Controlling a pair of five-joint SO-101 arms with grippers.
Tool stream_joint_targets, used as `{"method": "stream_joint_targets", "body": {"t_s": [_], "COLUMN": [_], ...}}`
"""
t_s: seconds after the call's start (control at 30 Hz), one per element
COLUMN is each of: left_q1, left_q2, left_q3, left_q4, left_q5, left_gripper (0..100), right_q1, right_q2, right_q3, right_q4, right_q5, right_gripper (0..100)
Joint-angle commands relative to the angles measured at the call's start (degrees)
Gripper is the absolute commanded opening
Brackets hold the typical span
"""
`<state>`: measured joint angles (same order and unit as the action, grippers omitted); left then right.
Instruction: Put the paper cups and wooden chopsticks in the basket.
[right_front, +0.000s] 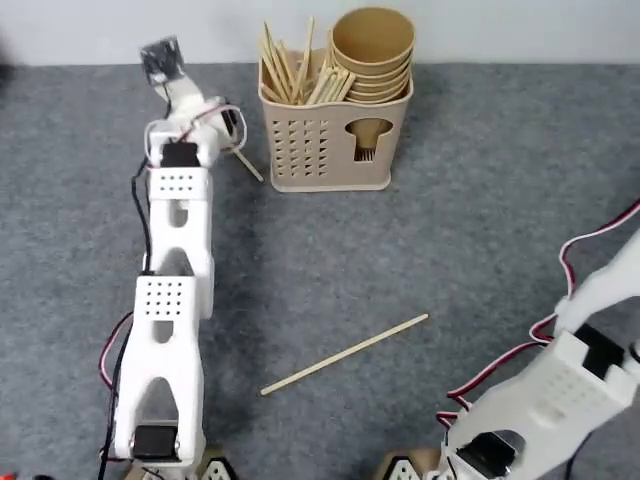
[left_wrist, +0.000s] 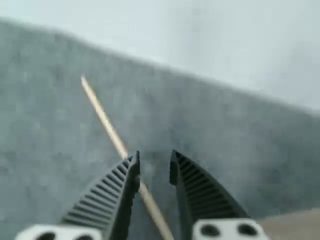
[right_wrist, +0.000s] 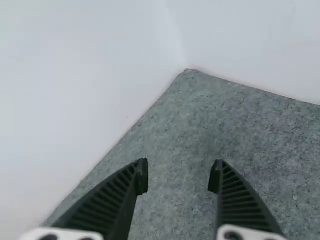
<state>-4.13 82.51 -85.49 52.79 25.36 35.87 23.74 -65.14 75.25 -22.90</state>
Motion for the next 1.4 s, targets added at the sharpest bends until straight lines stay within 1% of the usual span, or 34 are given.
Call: {"method": "stream_joint_targets", "body": {"t_s": [0.0,0.17,0.27,0.33,0.4,0.5,0.57,0.73,0.8,0.93,1.0,1.2,1.37], "left_q1": [0.44,0.53,0.62,1.05,1.67,2.99,3.43,3.87,3.87,3.87,3.69,2.02,0.00], "left_q2": [1.23,5.10,6.15,6.51,6.51,6.07,5.10,1.41,-0.18,-2.55,-2.20,-1.49,-1.76], "left_q3": [-0.22,-0.22,-0.31,-0.31,-0.48,-0.92,-1.98,-2.24,-2.24,-1.71,-0.48,-0.31,-0.31], "left_q4": [-0.70,-0.79,-0.79,-0.79,-0.88,-0.70,0.18,8.88,9.05,9.85,12.40,24.00,32.18], "left_q5": [-4.57,-14.86,-17.49,-17.41,-17.41,-17.41,-17.41,-17.41,-16.70,-12.04,-11.87,-11.69,-11.52], "left_gripper": [10,10,10,10,12,21,25,25,25,25,25,25,25], "right_q1": [0.31,0.22,0.13,0.13,0.13,0.04,0.04,0.04,0.04,0.04,0.04,0.40,0.31], "right_q2": [-0.57,-0.48,-0.48,-0.48,-0.48,-0.48,-0.48,-0.40,-0.40,-0.40,-0.40,-0.48,-0.84], "right_q3": [-0.35,-0.26,-0.26,-0.26,-0.26,-0.26,-0.26,-0.26,-0.26,-0.26,-0.26,-0.44,-0.53], "right_q4": [0.31,0.22,0.22,0.22,0.22,0.13,0.13,0.22,0.22,0.22,0.22,0.22,0.22], "right_q5": [-0.53,-0.53,-0.53,-0.53,-0.53,-0.53,-0.53,-0.53,-0.53,-0.53,-0.53,-0.53,-0.53], "right_gripper": [20.8,20.8,20.8,20.8,20.8,20.8,20.8,20.8,20.8,20.8,20.8,20.8,20.8]}}
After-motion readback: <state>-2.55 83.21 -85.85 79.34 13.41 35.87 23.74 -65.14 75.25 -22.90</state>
